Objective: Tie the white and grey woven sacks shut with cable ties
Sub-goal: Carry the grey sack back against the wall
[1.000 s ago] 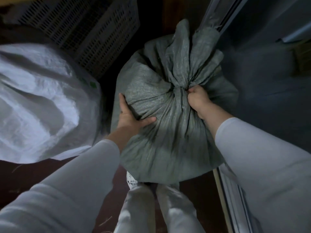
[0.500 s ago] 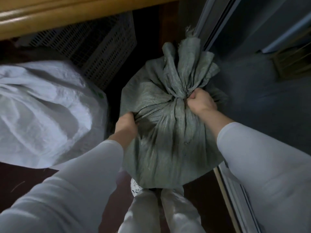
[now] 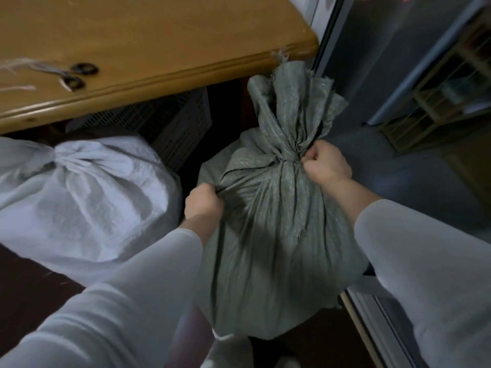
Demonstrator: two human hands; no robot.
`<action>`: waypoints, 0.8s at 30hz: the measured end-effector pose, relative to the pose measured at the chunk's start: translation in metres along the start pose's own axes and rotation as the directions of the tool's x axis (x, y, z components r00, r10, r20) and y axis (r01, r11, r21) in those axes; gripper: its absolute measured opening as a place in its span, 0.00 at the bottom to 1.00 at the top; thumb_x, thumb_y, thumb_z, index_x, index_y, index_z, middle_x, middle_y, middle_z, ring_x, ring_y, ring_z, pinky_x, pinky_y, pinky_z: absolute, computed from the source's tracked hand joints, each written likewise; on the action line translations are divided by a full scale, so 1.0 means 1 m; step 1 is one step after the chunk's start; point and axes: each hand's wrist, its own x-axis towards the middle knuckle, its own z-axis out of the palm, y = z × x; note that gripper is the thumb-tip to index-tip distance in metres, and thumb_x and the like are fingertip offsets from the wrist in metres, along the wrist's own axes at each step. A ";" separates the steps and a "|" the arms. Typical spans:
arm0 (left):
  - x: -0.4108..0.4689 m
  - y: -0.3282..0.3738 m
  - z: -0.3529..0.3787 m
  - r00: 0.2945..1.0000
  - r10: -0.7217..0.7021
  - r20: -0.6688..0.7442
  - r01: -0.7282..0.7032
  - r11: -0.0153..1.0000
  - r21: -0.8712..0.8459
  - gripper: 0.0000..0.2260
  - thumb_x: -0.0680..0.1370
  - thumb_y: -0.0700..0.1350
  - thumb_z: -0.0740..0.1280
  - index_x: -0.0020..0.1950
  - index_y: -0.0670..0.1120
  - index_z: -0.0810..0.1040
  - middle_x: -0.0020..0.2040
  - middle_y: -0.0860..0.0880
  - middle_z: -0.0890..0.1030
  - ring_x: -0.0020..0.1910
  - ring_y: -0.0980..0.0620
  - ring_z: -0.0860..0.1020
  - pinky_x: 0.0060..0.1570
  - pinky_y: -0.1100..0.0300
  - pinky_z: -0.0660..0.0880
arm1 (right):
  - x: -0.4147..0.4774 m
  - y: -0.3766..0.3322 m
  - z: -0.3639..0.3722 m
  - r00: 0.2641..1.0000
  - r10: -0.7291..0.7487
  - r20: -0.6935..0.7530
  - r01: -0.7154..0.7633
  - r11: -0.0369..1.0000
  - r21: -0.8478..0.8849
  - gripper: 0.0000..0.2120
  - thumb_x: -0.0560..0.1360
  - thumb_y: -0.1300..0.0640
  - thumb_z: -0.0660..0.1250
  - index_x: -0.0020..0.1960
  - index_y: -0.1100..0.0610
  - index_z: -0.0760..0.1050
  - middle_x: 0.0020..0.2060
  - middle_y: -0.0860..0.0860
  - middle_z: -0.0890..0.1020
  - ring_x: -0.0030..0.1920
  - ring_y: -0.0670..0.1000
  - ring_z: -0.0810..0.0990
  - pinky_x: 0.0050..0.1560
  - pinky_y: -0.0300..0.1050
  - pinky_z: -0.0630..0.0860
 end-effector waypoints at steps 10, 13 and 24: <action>-0.136 0.063 -0.097 0.956 0.162 -0.243 -0.158 0.987 0.036 0.07 0.73 0.37 0.61 0.45 0.39 0.78 0.49 0.38 0.80 0.51 0.36 0.77 0.48 0.51 0.73 | -0.113 0.002 -0.143 0.966 -0.191 -0.172 0.206 0.976 0.072 0.05 0.74 0.56 0.62 0.40 0.51 0.68 0.43 0.50 0.74 0.49 0.55 0.75 0.43 0.44 0.66; -0.177 0.089 -0.144 0.937 0.179 -0.299 -0.175 0.984 0.038 0.07 0.74 0.38 0.62 0.46 0.41 0.79 0.44 0.42 0.80 0.47 0.39 0.77 0.42 0.53 0.71 | -0.139 -0.013 -0.195 0.942 -0.237 -0.236 0.267 0.958 0.107 0.10 0.73 0.56 0.63 0.35 0.51 0.65 0.41 0.50 0.74 0.46 0.55 0.73 0.42 0.45 0.66; -0.282 0.176 -0.299 0.798 0.234 -0.555 -0.234 0.970 0.073 0.06 0.76 0.37 0.60 0.46 0.41 0.76 0.48 0.40 0.78 0.50 0.39 0.77 0.45 0.53 0.71 | -0.203 -0.078 -0.361 0.817 -0.337 -0.468 0.449 0.881 0.150 0.11 0.73 0.58 0.63 0.34 0.52 0.65 0.43 0.53 0.75 0.48 0.57 0.75 0.49 0.49 0.72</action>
